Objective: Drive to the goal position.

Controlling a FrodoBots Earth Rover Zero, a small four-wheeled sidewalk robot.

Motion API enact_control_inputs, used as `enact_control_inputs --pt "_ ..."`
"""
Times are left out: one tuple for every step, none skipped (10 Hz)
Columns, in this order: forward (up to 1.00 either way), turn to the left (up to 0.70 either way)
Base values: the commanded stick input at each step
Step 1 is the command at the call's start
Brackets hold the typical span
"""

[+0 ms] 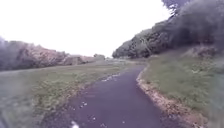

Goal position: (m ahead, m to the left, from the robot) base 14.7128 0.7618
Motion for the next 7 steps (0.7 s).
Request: enact_control_inputs --pt "0.60 0.00" --pt "0.60 0.00" --pt "0.60 0.00" --pt "0.60 0.00" --pt "0.60 0.00" --pt "0.60 -0.07" --pt "0.60 -0.10"
